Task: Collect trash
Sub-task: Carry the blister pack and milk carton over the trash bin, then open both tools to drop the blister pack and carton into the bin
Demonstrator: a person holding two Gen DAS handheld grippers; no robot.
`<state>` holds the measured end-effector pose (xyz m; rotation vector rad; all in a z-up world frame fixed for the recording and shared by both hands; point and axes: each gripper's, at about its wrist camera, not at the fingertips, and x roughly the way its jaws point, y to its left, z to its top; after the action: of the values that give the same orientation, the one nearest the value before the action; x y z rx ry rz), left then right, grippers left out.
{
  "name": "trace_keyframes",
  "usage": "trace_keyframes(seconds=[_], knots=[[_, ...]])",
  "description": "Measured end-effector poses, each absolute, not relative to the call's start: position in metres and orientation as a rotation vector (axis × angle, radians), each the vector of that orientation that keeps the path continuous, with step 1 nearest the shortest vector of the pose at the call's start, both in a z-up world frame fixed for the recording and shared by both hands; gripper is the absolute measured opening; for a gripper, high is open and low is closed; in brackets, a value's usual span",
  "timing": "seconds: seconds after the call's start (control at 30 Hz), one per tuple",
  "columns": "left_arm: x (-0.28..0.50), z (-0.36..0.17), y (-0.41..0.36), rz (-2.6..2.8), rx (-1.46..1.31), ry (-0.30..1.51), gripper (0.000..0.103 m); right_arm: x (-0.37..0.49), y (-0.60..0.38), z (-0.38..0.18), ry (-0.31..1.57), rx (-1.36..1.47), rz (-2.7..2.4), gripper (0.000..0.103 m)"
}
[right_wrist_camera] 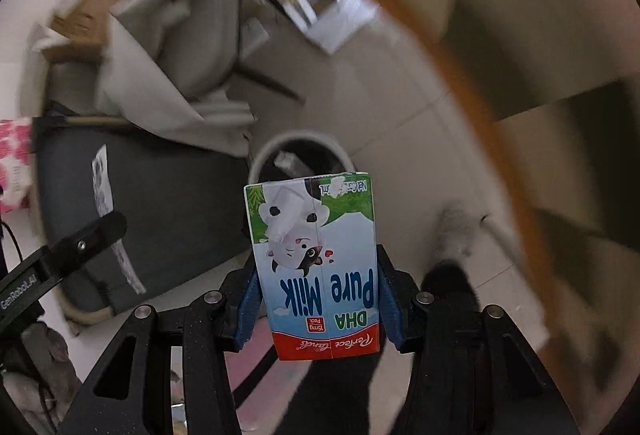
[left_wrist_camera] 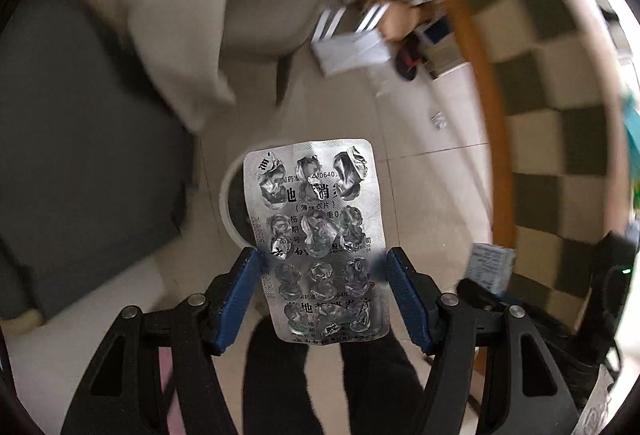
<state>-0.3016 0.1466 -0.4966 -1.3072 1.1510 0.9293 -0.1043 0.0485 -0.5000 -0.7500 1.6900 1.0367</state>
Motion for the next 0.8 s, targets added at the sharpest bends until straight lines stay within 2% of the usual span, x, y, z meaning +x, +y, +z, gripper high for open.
trace_keyframes(seconds=[0.2,0.23,0.27,0.3,0.33,0.37,0.53,0.8], knots=[[-0.331,-0.614,0.163,0.907,-1.426,1.154,0.065,-0.146,0.07,-0.624,1.783,-0.809,1.044,0.054],[-0.334,-0.631,0.165,0.912,-1.432,1.153,0.073,-0.148,0.073,-0.641,1.78,-0.814,1.045,0.055],[-0.337,-0.647,0.165,0.942,-1.429,1.159,0.079,-0.154,0.079,-0.662,1.78,-0.823,1.061,0.062],[-0.34,-0.658,0.165,0.974,-1.42,1.167,0.093,-0.159,0.082,-0.679,1.783,-0.849,1.071,0.082],[-0.343,-0.668,0.164,0.999,-1.412,1.17,0.103,-0.162,0.084,-0.693,1.784,-0.869,1.072,0.095],[-0.349,-0.68,0.162,1.018,-1.41,1.174,0.103,-0.166,0.086,-0.707,1.784,-0.882,1.082,0.097],[-0.361,-0.701,0.153,1.112,-1.397,1.209,0.103,-0.175,0.087,-0.739,1.713,-1.006,1.061,0.098],[-0.363,-0.678,0.136,1.155,-1.28,1.315,0.103,-0.178,0.087,-0.718,1.506,-1.161,0.98,0.098]])
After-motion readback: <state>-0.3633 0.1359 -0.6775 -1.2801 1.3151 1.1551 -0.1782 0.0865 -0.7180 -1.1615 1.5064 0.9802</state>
